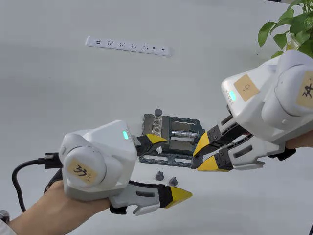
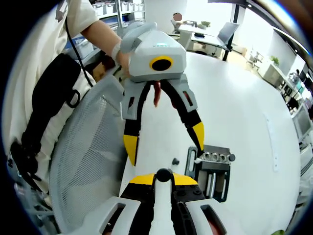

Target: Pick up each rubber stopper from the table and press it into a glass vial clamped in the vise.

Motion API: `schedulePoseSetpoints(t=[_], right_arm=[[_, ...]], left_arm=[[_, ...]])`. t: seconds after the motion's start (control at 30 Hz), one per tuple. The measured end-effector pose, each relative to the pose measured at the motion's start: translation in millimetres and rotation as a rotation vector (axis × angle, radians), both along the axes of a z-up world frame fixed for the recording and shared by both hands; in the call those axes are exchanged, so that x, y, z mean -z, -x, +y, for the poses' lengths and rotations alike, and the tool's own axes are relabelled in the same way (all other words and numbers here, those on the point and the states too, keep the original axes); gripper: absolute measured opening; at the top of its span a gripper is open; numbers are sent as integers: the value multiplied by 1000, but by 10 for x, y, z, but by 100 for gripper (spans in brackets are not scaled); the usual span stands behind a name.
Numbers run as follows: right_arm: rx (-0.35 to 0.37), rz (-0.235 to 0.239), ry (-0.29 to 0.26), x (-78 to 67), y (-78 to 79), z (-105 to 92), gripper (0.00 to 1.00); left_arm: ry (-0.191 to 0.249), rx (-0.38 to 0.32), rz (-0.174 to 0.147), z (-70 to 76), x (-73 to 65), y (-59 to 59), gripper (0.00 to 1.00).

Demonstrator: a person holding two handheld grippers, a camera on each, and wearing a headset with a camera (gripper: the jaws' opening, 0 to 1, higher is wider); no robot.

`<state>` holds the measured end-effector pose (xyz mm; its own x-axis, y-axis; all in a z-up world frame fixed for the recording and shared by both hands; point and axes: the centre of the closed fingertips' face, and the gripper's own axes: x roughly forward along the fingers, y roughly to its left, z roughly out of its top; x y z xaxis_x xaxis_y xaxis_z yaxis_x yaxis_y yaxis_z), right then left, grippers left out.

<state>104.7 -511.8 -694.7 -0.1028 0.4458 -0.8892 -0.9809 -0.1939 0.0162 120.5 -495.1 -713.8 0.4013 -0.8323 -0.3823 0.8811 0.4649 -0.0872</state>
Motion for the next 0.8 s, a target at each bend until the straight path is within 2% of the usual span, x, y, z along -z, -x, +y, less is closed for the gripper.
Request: schedulePoseSetpoints(t=[0.07,0.13,0.33,0.6,0.7,0.8], right_arm=[[-7,-1,3,5,-11,4,7],[-16,-3,7,14,-30,4,7],[-39,-18,11,16,-134,35,7],[-65,-50,12,24,-352,92,7],[-92,-62,27,71,-469,123,6],[-126,-83,49,135,-589,135,6]], left_arm=[[-8,-17,3,39,27,-22,76],[-17,-43,19,90,61,-53,82],[-34,-101,24,243,116,-136,98],[-65,-128,23,396,153,-199,99],[-58,-141,23,432,141,-219,99],[-76,-139,18,454,171,-220,99]])
